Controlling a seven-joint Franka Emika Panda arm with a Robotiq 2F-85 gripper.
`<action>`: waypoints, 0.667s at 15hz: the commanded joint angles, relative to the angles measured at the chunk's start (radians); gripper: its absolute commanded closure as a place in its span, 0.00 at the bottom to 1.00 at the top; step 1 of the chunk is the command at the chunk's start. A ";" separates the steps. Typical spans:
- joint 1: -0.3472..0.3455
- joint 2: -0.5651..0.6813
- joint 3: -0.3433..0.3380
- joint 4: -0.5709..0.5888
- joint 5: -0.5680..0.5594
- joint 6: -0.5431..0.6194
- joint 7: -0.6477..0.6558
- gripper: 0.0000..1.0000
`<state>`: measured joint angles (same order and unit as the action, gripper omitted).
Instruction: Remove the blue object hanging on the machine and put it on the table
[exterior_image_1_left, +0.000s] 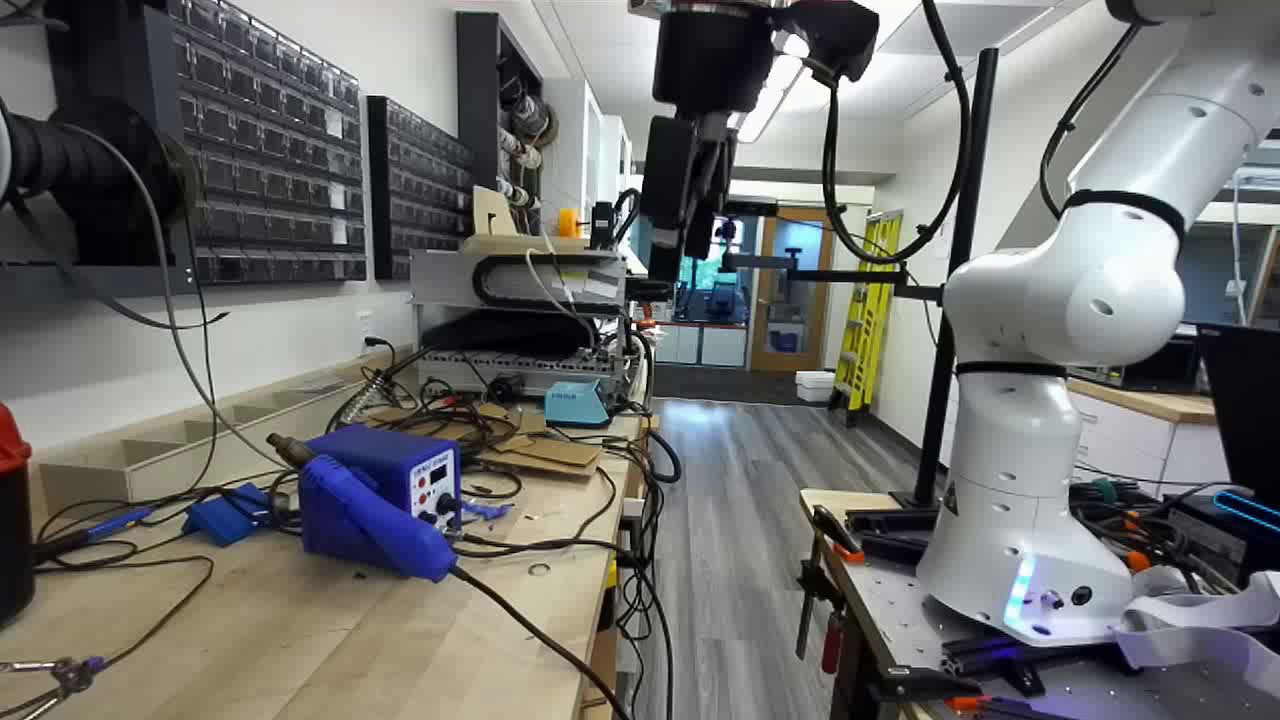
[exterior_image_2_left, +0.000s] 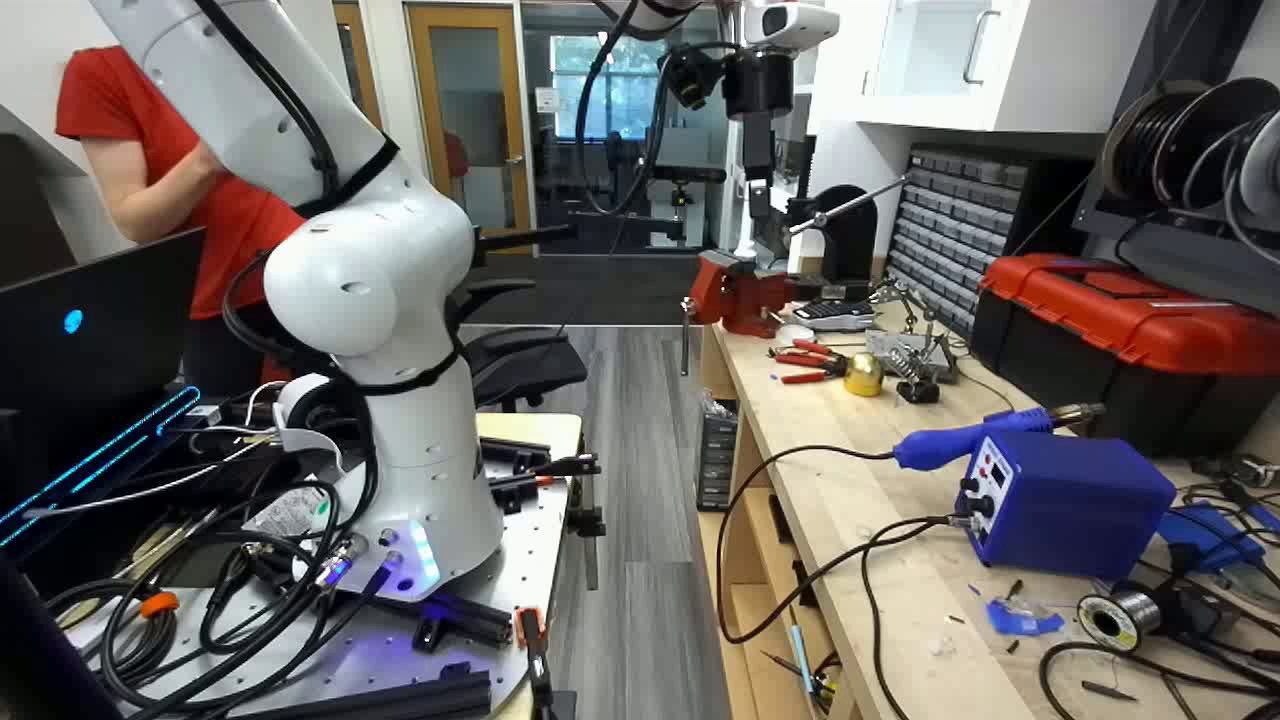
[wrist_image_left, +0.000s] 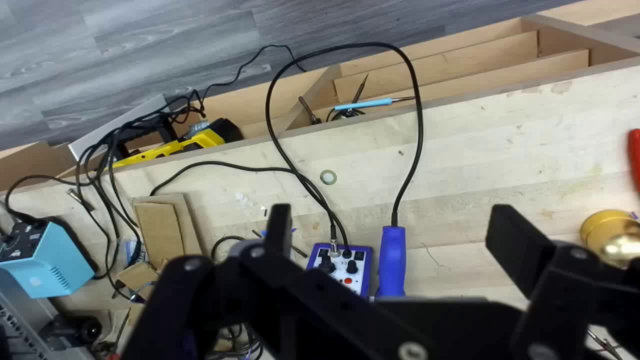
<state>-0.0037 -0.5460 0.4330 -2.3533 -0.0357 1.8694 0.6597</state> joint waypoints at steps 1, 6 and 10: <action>0.040 0.010 -0.032 0.002 -0.021 -0.003 0.018 0.00; 0.040 0.010 -0.032 0.002 -0.021 -0.003 0.018 0.00; 0.047 0.027 -0.042 0.003 -0.029 0.012 0.013 0.00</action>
<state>0.0118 -0.5401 0.4198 -2.3533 -0.0409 1.8697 0.6597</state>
